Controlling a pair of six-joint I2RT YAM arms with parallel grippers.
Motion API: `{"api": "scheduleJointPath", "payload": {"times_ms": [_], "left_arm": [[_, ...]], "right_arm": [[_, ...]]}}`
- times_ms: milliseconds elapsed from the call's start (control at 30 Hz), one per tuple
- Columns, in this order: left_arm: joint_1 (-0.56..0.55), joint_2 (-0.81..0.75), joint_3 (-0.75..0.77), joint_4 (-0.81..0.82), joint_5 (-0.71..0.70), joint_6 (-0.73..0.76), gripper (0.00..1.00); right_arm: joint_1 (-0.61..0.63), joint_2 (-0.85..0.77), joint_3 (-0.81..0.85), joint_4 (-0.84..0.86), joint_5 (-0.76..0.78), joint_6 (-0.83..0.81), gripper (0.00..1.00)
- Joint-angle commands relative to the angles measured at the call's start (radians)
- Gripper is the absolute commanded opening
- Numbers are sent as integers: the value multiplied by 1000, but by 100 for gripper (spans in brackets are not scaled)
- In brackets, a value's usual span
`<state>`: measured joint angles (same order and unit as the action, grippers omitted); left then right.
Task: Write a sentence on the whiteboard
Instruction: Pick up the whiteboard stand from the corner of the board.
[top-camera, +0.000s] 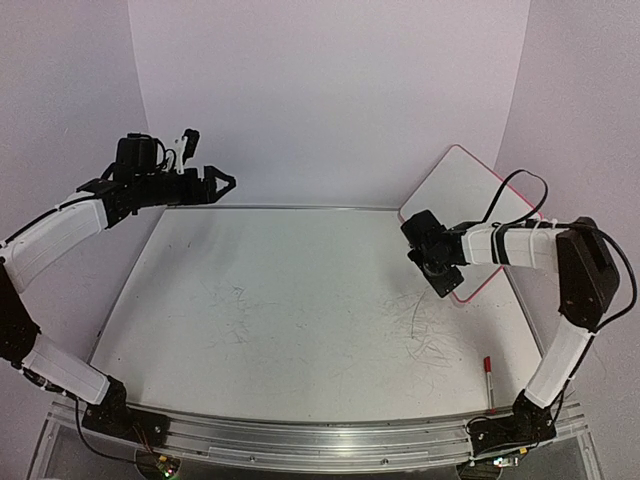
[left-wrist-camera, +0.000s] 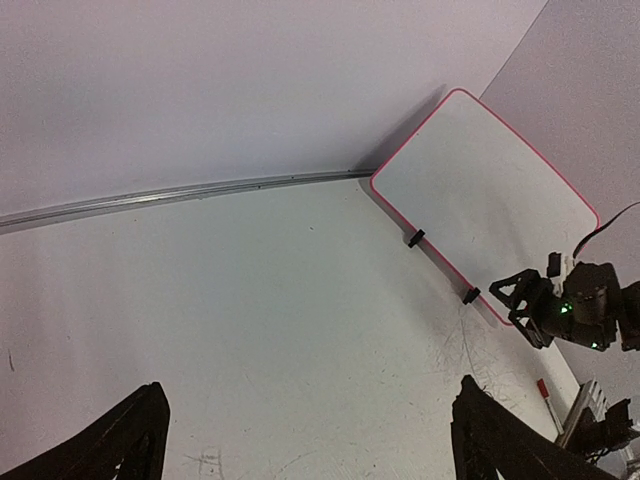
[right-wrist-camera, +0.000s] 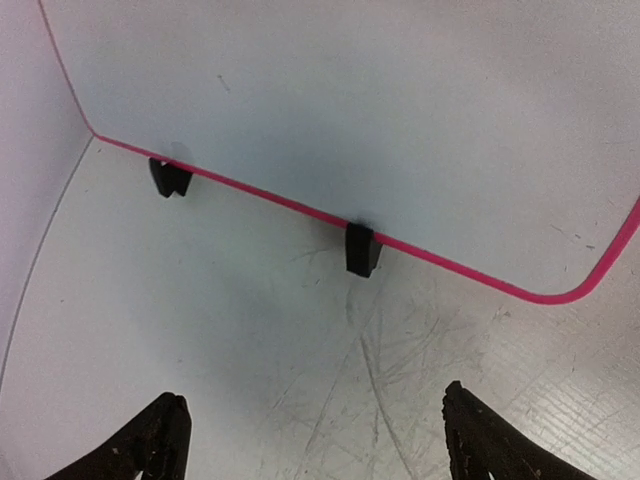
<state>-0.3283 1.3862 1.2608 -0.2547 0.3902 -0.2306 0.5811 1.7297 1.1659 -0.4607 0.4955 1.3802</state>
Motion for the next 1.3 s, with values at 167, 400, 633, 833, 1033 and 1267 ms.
{"api": "scheduleJointPath", "payload": {"times_ms": [167,400,633,833,1033,1267], "left_arm": [[-9,-58,-21,15,-2,28,99],[-10,-60,-26,16,2,28,99],[-9,-60,-29,16,2,27,99],[-10,-56,-31,18,-2,26,99],[-9,-53,-34,18,-3,28,100],[-9,-51,-35,18,-5,28,100]], "right_arm": [[-57,225,172,-62,162,19,84],[-91,315,200,-89,136,117,83],[-114,382,233,-108,131,153,77],[-127,398,251,-111,127,158,67],[-129,399,261,-113,143,143,56],[-130,401,271,-113,156,109,37]]}}
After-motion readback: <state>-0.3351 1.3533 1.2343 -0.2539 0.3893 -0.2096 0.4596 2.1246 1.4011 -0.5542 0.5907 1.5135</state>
